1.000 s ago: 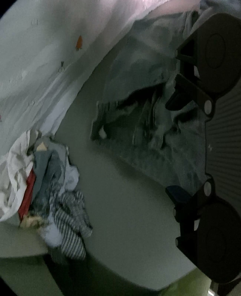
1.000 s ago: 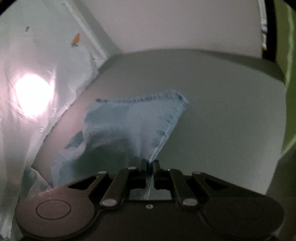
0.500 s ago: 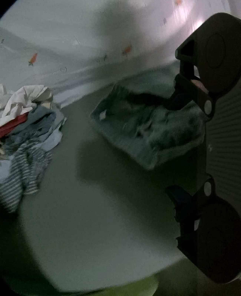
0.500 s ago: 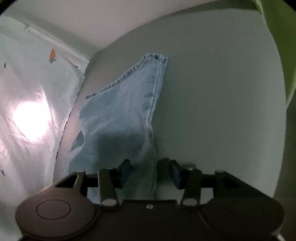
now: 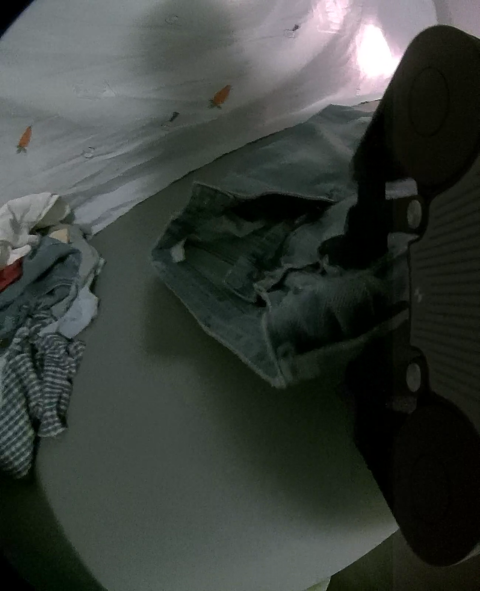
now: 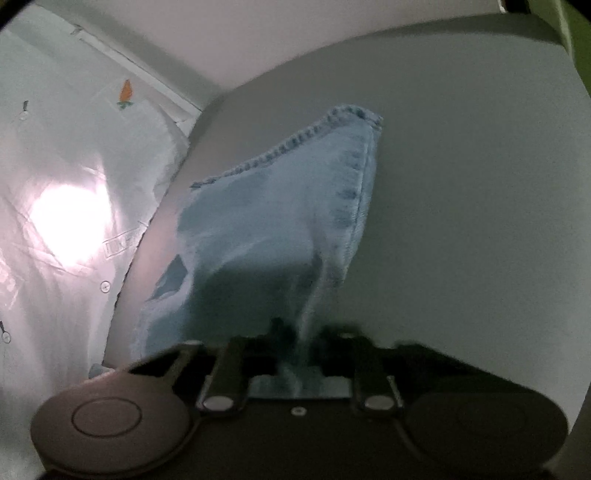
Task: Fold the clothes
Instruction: 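Grasp the hem of a light blue jeans leg with the right gripper and lift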
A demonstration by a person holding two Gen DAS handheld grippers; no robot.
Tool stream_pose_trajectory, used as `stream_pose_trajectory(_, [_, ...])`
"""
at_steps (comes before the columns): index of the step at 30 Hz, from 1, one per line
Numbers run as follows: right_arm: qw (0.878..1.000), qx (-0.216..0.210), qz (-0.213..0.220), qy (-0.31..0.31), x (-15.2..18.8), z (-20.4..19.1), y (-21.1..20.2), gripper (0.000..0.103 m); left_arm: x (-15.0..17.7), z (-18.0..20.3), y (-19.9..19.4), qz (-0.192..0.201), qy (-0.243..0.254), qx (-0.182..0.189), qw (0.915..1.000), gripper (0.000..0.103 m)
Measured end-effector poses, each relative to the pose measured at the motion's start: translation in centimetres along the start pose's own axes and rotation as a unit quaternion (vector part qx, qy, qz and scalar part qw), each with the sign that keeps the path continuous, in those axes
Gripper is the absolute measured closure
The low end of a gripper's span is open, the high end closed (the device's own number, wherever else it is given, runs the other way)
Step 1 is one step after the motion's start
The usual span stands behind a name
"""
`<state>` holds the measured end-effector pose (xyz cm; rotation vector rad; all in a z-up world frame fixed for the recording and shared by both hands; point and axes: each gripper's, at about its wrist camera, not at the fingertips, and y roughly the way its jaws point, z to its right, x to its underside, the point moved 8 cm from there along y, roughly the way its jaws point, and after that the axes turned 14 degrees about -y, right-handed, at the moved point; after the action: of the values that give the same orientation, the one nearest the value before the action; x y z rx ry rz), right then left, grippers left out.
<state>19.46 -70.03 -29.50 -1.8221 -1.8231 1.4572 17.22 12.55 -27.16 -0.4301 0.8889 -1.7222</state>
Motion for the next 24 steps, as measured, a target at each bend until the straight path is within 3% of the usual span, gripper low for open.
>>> stream_pose_trajectory(6, [0.999, -0.031, 0.041, -0.007, -2.7, -3.3, -2.4, 0.097, -2.5, 4.7, 0.3, 0.038, 0.053, -0.018, 0.9977, 0.087])
stream_pose_trajectory(11, [0.991, -0.080, 0.094, -0.048, -5.3, -8.2, -6.4, 0.098, -5.3, 9.8, 1.4, 0.061, 0.067, 0.002, 0.9958, 0.088])
stream_pose_trajectory(16, [0.984, -0.106, 0.119, -0.082, -5.2, -11.2, -10.1, 0.098, -8.6, 12.9, 1.5, 0.079, 0.068, 0.023, 0.9943, 0.088])
stream_pose_trajectory(20, [0.984, -0.096, 0.110, -0.107, -3.1, -11.1, -12.0, 0.098, -10.7, 12.3, -0.2, 0.098, 0.054, 0.034, 0.9931, 0.088])
stream_pose_trajectory(22, [0.985, -0.075, 0.093, -0.121, -1.2, -9.9, -12.4, 0.098, -11.2, 10.1, -0.9, 0.107, 0.052, 0.014, 0.9928, 0.088])
stream_pose_trajectory(24, [0.987, -0.036, 0.068, -0.140, 0.9, -7.8, -12.0, 0.098, -10.5, 6.6, -0.1, 0.098, 0.057, -0.040, 0.9928, 0.088])
